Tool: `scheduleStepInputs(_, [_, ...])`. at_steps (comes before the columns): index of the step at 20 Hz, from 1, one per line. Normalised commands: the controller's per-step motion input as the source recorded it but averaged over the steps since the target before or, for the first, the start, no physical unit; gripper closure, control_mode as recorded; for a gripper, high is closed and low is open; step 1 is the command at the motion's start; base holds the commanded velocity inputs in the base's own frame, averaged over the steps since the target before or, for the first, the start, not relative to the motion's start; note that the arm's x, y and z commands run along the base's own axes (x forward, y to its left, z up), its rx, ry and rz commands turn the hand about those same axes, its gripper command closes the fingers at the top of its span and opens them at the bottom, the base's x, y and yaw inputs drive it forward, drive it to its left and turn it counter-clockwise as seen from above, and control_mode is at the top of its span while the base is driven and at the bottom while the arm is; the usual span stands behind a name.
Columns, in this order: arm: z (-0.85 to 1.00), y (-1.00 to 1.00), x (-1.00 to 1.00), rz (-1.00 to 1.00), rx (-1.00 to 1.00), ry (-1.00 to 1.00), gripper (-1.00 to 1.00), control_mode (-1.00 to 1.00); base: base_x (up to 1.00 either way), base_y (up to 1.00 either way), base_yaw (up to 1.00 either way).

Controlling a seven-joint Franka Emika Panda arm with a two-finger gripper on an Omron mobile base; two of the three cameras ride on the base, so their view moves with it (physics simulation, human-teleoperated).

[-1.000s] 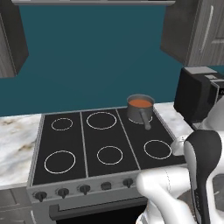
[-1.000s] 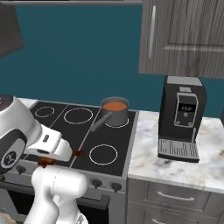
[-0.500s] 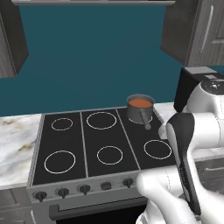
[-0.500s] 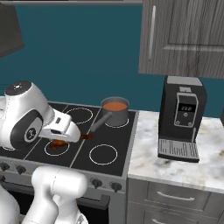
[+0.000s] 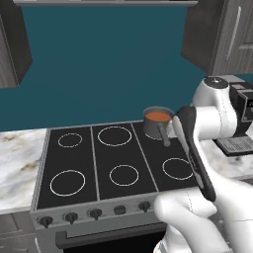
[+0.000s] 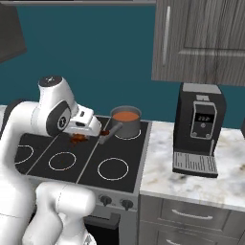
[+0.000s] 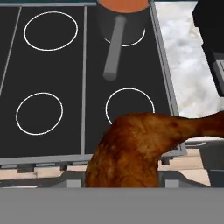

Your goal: Retrieve the chicken drumstick from the fridge and place it on the saucepan with marinade on the stove.

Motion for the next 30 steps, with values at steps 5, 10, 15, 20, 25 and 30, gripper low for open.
scheduleStepInputs(5, [0.0, 0.08, 1.0, 0.03, 0.0, 0.02, 1.0, -1.0, 0.0, 0.0, 0.0])
scheduleStepInputs(10, [0.0, 0.03, 1.0, 0.01, 0.0, 0.04, 1.0, -1.0, 0.0, 0.0, 0.0])
scheduleStepInputs(15, [0.0, -0.04, 0.96, 0.01, -0.03, 0.09, 1.0, -1.0, 0.0, 0.0, 0.0])
scheduleStepInputs(20, [-0.04, -0.14, 0.98, 0.0, -0.02, 0.15, 1.0, -1.0, 0.0, 0.0, 0.0])
scheduleStepInputs(25, [-0.17, -0.33, 1.0, 0.08, 0.0, 0.04, 1.0, -1.0, 0.0, 0.0, 0.0])
scheduleStepInputs(30, [-0.28, -0.21, 0.91, 0.07, 0.0, 0.0, 1.0, -1.0, 0.0, 0.0, 0.0])
